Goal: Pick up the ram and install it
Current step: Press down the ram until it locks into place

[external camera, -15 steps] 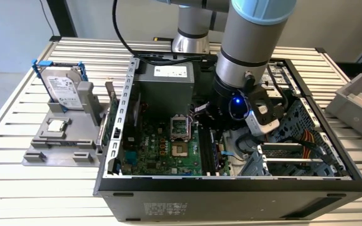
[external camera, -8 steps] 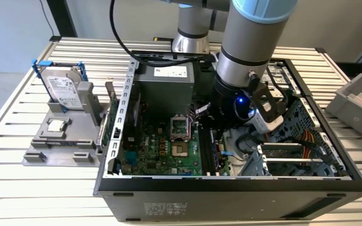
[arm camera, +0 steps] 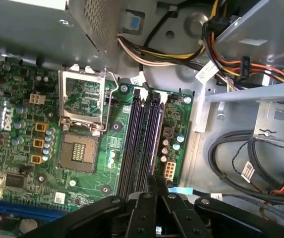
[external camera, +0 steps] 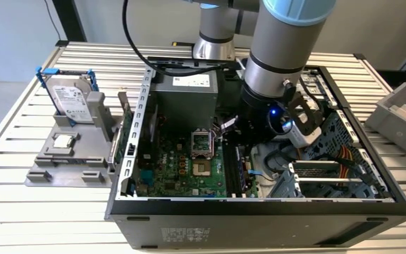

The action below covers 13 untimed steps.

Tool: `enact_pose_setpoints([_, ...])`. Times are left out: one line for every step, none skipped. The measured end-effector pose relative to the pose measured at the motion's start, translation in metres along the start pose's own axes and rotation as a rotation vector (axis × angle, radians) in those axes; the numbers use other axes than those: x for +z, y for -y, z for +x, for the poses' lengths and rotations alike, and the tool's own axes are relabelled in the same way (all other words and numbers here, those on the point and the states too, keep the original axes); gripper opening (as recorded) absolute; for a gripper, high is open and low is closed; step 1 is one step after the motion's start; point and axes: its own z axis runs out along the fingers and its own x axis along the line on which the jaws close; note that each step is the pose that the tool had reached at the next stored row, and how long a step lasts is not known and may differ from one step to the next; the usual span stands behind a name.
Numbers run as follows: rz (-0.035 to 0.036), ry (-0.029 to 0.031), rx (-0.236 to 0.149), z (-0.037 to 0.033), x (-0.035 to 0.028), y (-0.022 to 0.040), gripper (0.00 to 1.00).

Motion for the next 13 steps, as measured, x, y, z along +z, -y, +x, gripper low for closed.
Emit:
enact_pose_setpoints([-0.0008,0.0002,-0.011,-0.0002,-0.0002,0.0,0.0])
enact_pose_setpoints([-0.0017,0.0005,-0.023,-0.0005,-0.0005,0.0001,0.0])
enact_pose_setpoints([-0.0027,0.0008,-0.034,-0.0007,-0.0007,0.0001,0.0])
enact_pose_setpoints([-0.0037,0.0011,-0.045,-0.0009,-0.001,0.0002,0.0])
enact_pose_setpoints([-0.0046,0.0013,-0.057,-0.0011,-0.0012,0.0002,0.0])
enact_pose_setpoints([-0.0055,0.0016,-0.069,-0.0012,-0.0014,0.0002,0.0])
enact_pose_setpoints([-0.0064,0.0019,-0.083,-0.0013,-0.0014,0.0002,0.0])
enact_pose_setpoints([-0.0069,0.0021,-0.097,-0.0014,-0.0014,0.0002,0.0])
enact_pose_setpoints([-0.0072,0.0023,-0.111,-0.0014,-0.0015,0.0002,0.0])
enact_pose_setpoints([-0.0074,0.0024,-0.125,-0.0014,-0.0016,0.0002,0.0])
enact_pose_setpoints([-0.0078,0.0025,-0.14,-0.0015,-0.0016,0.0002,0.0])
enact_pose_setpoints([-0.0083,0.0027,-0.155,-0.0015,-0.0016,0.0002,0.0])
enact_pose_setpoints([-0.0084,0.0028,-0.168,-0.0016,-0.0016,0.0003,0.0])
